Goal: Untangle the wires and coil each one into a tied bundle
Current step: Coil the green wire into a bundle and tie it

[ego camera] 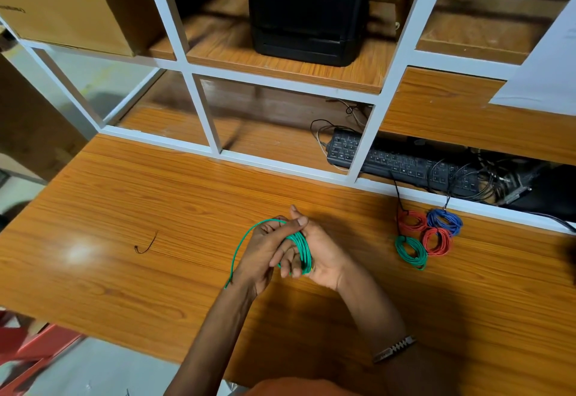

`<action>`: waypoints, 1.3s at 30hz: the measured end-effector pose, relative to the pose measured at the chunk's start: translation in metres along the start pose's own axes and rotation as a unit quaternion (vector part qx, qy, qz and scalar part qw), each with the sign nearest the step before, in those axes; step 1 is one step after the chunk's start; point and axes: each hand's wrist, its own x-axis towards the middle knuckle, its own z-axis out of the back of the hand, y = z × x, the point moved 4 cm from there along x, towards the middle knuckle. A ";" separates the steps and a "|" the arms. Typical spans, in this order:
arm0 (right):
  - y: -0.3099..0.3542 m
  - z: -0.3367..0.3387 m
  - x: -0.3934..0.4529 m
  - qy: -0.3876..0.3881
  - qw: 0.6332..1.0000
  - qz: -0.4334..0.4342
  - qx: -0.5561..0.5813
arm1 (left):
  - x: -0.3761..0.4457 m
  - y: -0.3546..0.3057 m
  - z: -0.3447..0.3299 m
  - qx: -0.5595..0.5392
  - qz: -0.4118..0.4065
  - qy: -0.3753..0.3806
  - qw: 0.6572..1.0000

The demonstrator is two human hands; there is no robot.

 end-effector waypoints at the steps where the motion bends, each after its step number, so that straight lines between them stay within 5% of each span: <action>1: 0.000 0.000 -0.001 -0.007 1.000 0.008 -0.009 | 0.000 0.001 0.000 0.003 -0.005 0.003 1.000; 10: 0.001 -0.004 -0.004 -0.074 0.993 0.041 -0.082 | 0.006 -0.002 0.004 0.041 -0.033 -0.044 0.998; 20: 0.016 0.002 -0.004 -0.209 0.965 0.159 -0.030 | -0.001 -0.029 -0.007 0.131 -0.124 -0.087 0.980; 29: 0.008 -0.003 -0.012 -0.044 0.990 0.110 -0.075 | 0.002 -0.035 0.020 0.248 -0.168 -0.186 0.936; 33: -0.001 0.001 -0.013 -0.028 0.975 0.142 -0.171 | 0.004 -0.033 0.029 0.286 -0.171 -0.217 0.918; 39: 0.000 0.003 -0.008 -0.056 0.969 0.161 -0.180 | -0.004 -0.034 0.024 0.175 -0.117 -0.205 0.956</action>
